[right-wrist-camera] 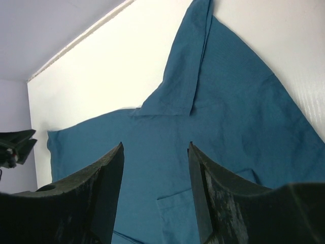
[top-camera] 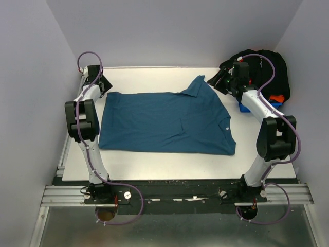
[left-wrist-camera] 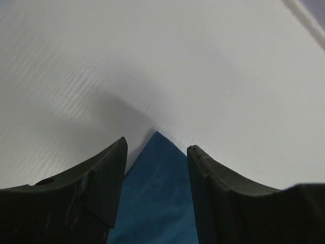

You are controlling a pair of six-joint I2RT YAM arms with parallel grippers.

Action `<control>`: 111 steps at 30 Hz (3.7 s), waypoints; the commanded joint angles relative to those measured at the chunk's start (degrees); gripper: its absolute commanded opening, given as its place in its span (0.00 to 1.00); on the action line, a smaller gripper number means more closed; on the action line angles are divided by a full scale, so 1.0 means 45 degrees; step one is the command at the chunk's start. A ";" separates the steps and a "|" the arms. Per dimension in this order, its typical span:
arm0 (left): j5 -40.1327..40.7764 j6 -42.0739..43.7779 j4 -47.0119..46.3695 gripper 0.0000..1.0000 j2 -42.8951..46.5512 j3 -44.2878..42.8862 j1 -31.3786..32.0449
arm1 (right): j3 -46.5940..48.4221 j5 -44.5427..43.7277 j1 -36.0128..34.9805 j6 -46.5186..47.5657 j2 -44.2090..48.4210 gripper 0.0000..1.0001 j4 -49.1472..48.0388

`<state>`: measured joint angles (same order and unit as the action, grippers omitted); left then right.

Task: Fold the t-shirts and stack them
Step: Grap the side of the flattened tshirt furthest away from the robot with both arms

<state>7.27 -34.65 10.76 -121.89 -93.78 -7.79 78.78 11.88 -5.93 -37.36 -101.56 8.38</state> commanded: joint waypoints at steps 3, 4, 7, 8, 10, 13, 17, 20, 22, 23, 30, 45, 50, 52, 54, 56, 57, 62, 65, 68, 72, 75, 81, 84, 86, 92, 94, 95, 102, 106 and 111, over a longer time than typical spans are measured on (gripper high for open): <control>0.0787 0.0122 0.1981 0.63 -0.1097 -0.1385 0.0090 | 0.0032 0.0173 -0.0048 0.0315 0.0127 0.61 -0.0105; 0.0865 0.0219 0.2138 0.63 -0.1233 -0.1561 0.0130 | 0.0051 0.0173 -0.0048 0.0315 0.0108 0.61 -0.0086; 0.1080 0.0493 0.2568 0.63 -0.1605 -0.2011 0.0325 | 0.0071 0.0153 -0.0048 0.0334 0.0088 0.61 -0.0066; 0.0964 0.0571 0.2646 0.63 -0.1702 -0.2148 0.0325 | 0.0090 0.0172 -0.0048 0.0354 0.0088 0.61 -0.0066; 0.0885 0.0630 0.3094 0.61 -0.1956 -0.2519 0.0384 | 0.0090 0.0153 -0.0048 0.0354 0.0069 0.61 -0.0027; 0.0749 0.0767 0.3252 0.58 -0.2016 -0.2657 0.0481 | 0.0110 0.0134 -0.0048 0.0373 0.0069 0.61 -0.0007; 0.1118 0.0768 0.4168 0.58 -0.2289 -0.3163 0.0638 | 0.0110 0.0095 -0.0048 0.0393 0.0068 0.61 0.0032; 0.1236 0.0748 0.4617 0.60 -0.2561 -0.3552 0.0638 | 0.0129 0.0133 -0.0048 0.0354 0.0088 0.61 0.0051; 0.1198 0.0806 0.5319 0.60 -0.3087 -0.4390 0.0638 | 0.0110 0.0153 -0.0048 0.0374 0.0069 0.61 0.0071; 0.1217 0.0884 0.5806 0.60 -0.3400 -0.4898 0.0638 | 0.0110 0.0172 -0.0048 0.0354 0.0069 0.61 0.0071; 0.1316 0.1217 0.7354 0.51 -0.4867 -0.6895 0.0443 | 0.0090 0.0114 -0.0048 0.0354 0.0166 0.61 0.0051; 0.1236 0.1626 0.5305 0.00 -0.3014 -0.5060 0.0364 | 0.2587 -0.0256 -0.0048 0.0413 -0.1940 0.62 0.1710; 0.0984 0.1744 0.4231 0.00 -0.2155 -0.3734 0.0365 | 0.4968 -0.0472 -0.0048 0.0003 -0.3814 0.63 0.2492; 0.0827 0.1744 0.3743 0.00 -0.1725 -0.3070 0.0365 | 0.5925 -0.0686 -0.0048 -0.0075 -0.4654 0.63 0.2902; 0.0768 0.1783 0.3390 0.00 -0.1373 -0.2542 0.0384 | 0.6708 -0.0823 -0.0048 -0.0212 -0.5396 0.63 0.3020; 0.0651 0.1822 0.3291 0.00 -0.1196 -0.2422 0.0384 | 0.7683 -0.0940 -0.0048 -0.0387 -0.6178 0.63 0.3408; 0.0631 0.1822 0.3291 0.00 -0.1157 -0.2422 0.0365 | 0.8133 -0.1037 -0.0048 -0.0466 -0.6588 0.63 0.3643; 0.0105 0.1744 0.3214 0.00 -0.1156 -0.2364 0.0384 | 1.0009 -0.1506 -0.0048 -0.0797 -0.8131 0.63 0.4309; 0.0045 0.1569 0.3194 0.00 -0.1157 -0.2344 0.0384 | 1.0694 -0.1760 -0.0048 -0.1285 -0.8855 0.63 0.4407; -0.0052 0.1549 0.3193 0.00 -0.1098 -0.2344 0.0384 | 1.1124 -0.2093 -0.0048 -0.1832 -0.9519 0.63 0.4271; -0.0091 0.1568 0.3155 0.00 -0.0981 -0.2227 0.0365 | 1.1573 -0.2230 -0.0048 -0.2457 -1.0281 0.62 0.3823; -0.0150 0.1588 0.3135 0.00 -0.0883 -0.2207 0.0384 | 1.1964 -0.1491 0.0010 -0.3237 -1.0906 0.61 0.3276; -0.0209 0.1627 0.3193 0.00 -0.0805 -0.2227 0.0384 | 1.2885 -0.0669 -0.0107 -0.4410 -1.1846 0.61 0.2749; -0.0306 0.1646 0.3174 0.00 -0.0863 -0.2285 0.0384 | 1.2863 -0.0627 -0.0282 -0.4412 -1.1884 0.60 0.2454; -0.0384 0.1646 0.3252 0.00 -0.0883 -0.2324 0.0384 | 1.2883 -0.0668 -0.0322 -0.4411 -1.1885 0.59 0.2357; -0.0404 0.1685 0.3291 0.00 -0.0825 -0.2344 0.0364 | 1.3409 0.0349 -0.0361 -0.4997 -1.2528 0.53 0.1457; -0.0404 0.1685 0.3252 0.00 -0.0805 -0.2305 0.0365 | 1.3334 0.0212 -0.0400 -0.4959 -1.2510 0.51 0.1438; -0.0404 0.1685 0.3252 0.00 -0.0824 -0.2305 0.0364 | 1.3197 0.0212 -0.0400 -0.4901 -1.2452 0.48 0.1322; -0.0502 0.1705 0.3272 0.00 -0.0825 -0.2325 0.0403 | 1.2844 -0.0199 -0.0381 -0.4217 -1.2060 0.39 0.0951; -0.0463 0.1724 0.3291 0.00 -0.0825 -0.2325 0.0384 | 1.3019 0.0153 -0.0381 -0.4041 -1.2197 0.24 0.0540; -0.0521 0.1763 0.3311 0.00 -0.0844 -0.2383 0.0384 | 1.3215 0.0192 -0.0381 -0.3729 -1.2236 0.27 0.0229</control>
<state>6.35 -27.38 25.78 -128.35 -104.09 -5.89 136.77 11.46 -7.44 -56.25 -155.96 12.49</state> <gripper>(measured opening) 0.025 0.256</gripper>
